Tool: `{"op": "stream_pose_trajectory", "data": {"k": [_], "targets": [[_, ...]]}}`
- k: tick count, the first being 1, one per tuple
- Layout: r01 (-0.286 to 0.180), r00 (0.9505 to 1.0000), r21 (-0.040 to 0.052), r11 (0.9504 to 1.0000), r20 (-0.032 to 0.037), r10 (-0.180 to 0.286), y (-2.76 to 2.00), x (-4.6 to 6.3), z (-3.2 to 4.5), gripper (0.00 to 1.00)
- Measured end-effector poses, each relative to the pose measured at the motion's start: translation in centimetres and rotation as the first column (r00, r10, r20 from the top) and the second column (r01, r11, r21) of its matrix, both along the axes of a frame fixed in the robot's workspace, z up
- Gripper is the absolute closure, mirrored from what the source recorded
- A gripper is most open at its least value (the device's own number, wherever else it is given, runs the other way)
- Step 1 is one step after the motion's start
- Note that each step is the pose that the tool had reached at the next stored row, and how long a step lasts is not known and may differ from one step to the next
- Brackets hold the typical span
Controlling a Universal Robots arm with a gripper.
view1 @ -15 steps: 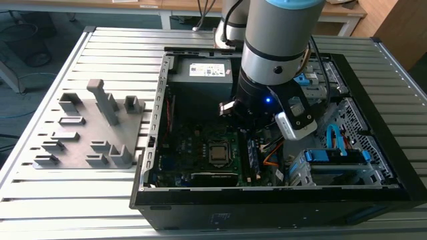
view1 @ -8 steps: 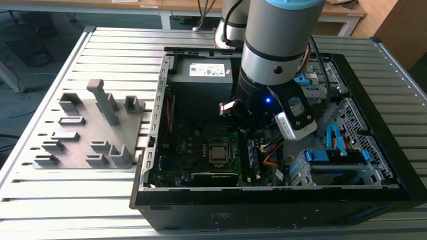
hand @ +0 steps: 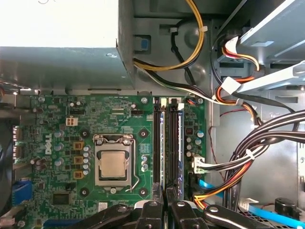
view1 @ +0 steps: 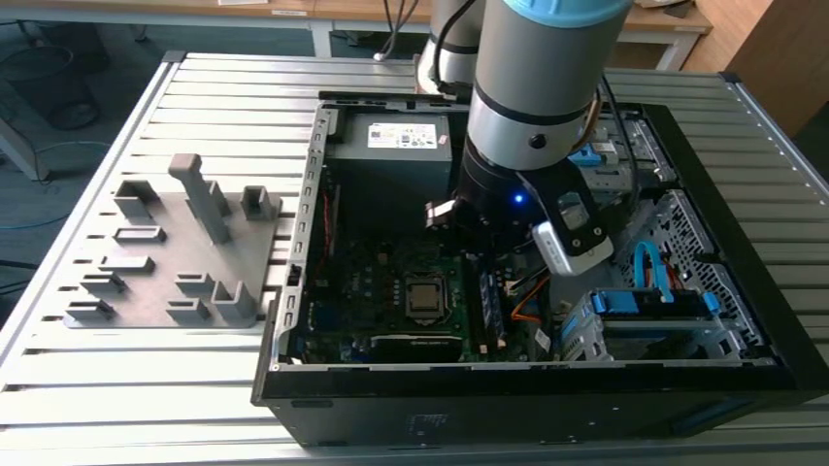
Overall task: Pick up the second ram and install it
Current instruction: 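Insert the second ram into the second slot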
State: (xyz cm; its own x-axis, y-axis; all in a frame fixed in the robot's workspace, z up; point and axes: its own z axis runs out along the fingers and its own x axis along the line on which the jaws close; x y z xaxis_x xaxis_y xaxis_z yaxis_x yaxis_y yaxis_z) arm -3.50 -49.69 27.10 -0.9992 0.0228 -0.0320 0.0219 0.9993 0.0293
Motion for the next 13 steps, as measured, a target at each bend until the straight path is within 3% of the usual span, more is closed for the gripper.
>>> {"op": "stream_pose_trajectory", "data": {"k": [13], "targets": [[0.000, 1.0000, -0.0001, 1.0000, -0.0001, 0.000, 0.27, 0.0, -1.33, 0.86]]}}
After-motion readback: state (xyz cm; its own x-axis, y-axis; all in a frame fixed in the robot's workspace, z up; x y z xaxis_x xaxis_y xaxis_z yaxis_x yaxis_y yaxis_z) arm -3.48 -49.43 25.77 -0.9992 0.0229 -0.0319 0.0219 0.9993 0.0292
